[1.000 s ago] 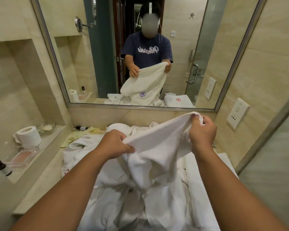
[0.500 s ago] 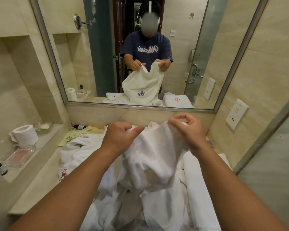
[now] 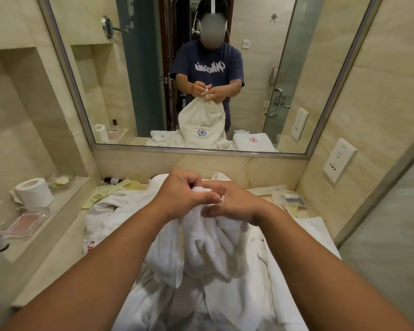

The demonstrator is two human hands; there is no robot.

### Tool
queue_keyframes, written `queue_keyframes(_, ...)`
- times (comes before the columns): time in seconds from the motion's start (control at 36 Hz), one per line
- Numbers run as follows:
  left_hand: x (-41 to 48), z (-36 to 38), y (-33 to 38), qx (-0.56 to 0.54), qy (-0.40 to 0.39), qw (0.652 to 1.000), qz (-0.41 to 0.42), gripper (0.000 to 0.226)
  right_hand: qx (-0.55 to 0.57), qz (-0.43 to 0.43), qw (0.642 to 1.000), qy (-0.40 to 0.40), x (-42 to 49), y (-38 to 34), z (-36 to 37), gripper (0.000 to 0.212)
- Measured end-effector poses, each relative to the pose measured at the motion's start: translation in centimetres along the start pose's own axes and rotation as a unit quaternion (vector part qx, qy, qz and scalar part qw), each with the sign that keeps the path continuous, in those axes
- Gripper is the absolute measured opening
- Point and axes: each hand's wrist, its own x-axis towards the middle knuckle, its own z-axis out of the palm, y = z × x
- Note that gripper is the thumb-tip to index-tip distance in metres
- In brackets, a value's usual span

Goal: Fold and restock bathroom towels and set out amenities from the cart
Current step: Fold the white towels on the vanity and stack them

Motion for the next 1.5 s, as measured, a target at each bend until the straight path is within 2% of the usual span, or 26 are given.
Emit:
queue_keyframes(0.06, -0.1, -0.3, -0.2, 0.036, -0.012, 0.999, 0.007, 0.062, -0.014, 0.026, 0.999, 0.031, 0.3, 0.5, 0.0, 0.010)
queue_keyframes(0.08, -0.1, -0.5, -0.2, 0.060, -0.021, 0.998, 0.013, 0.062, -0.027, 0.034, 0.998, 0.045, 0.4, 0.8, 0.0, 0.009)
queue_keyframes(0.14, -0.2, -0.7, -0.5, 0.123, -0.042, 0.991, 0.038, 0.064, -0.044, 0.045, 0.995, 0.072, 0.6, 1.2, 0.0, 0.028)
queue_keyframes(0.17, -0.2, -0.8, -0.6, 0.160, -0.050, 0.985, 0.050, 0.062, -0.044, 0.039, 0.994, 0.091, 0.7, 1.2, 0.0, 0.030)
queue_keyframes(0.31, -0.5, -1.1, -2.8, 0.251, -0.082, 0.964, 0.024, 0.024, -0.026, -0.015, 0.976, 0.216, 0.9, 1.5, -1.2, 0.016)
queue_keyframes(0.44, -1.0, -1.0, -3.9, 0.453, -0.076, 0.886, -0.058, 0.037, -0.001, -0.044, 0.951, 0.305, 0.8, 0.9, -2.7, 0.010)
queue_keyframes(0.53, -0.9, -1.5, -4.6, 0.497, -0.048, 0.862, -0.091, 0.028, 0.016, -0.044, 0.927, 0.373, 0.8, 1.3, -3.6, 0.016)
queue_keyframes(0.58, -0.6, -2.0, -5.1, 0.511, -0.041, 0.851, -0.113, 0.029, 0.026, -0.042, 0.908, 0.416, 0.6, 1.8, -4.2, 0.013)
queue_keyframes(0.64, -0.3, -2.6, -5.2, 0.512, -0.026, 0.848, -0.135, 0.023, 0.026, -0.044, 0.891, 0.451, 0.5, 2.1, -4.8, 0.005)
queue_keyframes(0.72, 0.1, -3.6, -4.8, 0.516, 0.016, 0.838, -0.175, 0.017, 0.028, -0.034, 0.864, 0.502, 0.4, 2.7, -5.8, 0.007)
queue_keyframes(0.78, 0.2, -4.4, -4.7, 0.495, 0.044, 0.842, -0.207, 0.016, 0.030, -0.023, 0.851, 0.523, 0.3, 3.1, -6.5, 0.008)
queue_keyframes(0.86, 0.4, -5.4, -4.9, 0.470, 0.041, 0.852, -0.229, 0.018, 0.031, -0.010, 0.844, 0.536, 0.3, 3.8, -7.6, 0.007)
queue_keyframes(0.92, 0.5, -6.0, -4.9, 0.462, 0.035, 0.856, -0.229, 0.028, 0.035, -0.003, 0.841, 0.540, 0.3, 4.2, -8.0, 0.007)
queue_keyframes(1.03, 0.6, -7.1, -4.2, 0.415, 0.052, 0.886, -0.201, 0.065, 0.038, 0.028, 0.833, 0.551, 0.2, 5.2, -8.6, 0.013)
queue_keyframes(1.08, 0.7, -7.7, -3.4, 0.382, 0.073, 0.902, -0.188, 0.069, 0.028, 0.043, 0.827, 0.560, 0.2, 5.6, -8.9, 0.022)
queue_keyframes(1.14, 0.9, -8.5, -2.7, 0.344, 0.105, 0.920, -0.158, 0.066, 0.016, 0.051, 0.826, 0.561, 0.2, 6.0, -9.0, 0.026)
queue_keyframes(1.22, 0.9, -8.8, -1.8, 0.272, 0.155, 0.943, -0.110, 0.051, -0.003, 0.067, 0.830, 0.554, 0.2, 6.2, -9.0, 0.024)
queue_keyframes(1.28, 0.9, -8.7, -1.1, 0.213, 0.189, 0.954, -0.090, 0.052, -0.007, 0.070, 0.833, 0.549, 0.3, 6.3, -8.9, 0.023)
queue_keyframes(1.33, 1.0, -8.7, -0.9, 0.176, 0.227, 0.955, -0.076, 0.055, -0.010, 0.074, 0.838, 0.540, 0.3, 6.1, -8.7, 0.023)
queue_keyframes(1.44, 1.3, -8.9, -0.7, 0.133, 0.281, 0.948, -0.075, 0.032, -0.004, 0.084, 0.855, 0.512, 0.3, 6.0, -8.8, 0.021)
queue_keyframes(1.5, 1.1, -9.2, -0.8, 0.108, 0.289, 0.949, -0.067, 0.028, 0.007, 0.092, 0.865, 0.493, 0.3, 5.8, -9.0, 0.013)
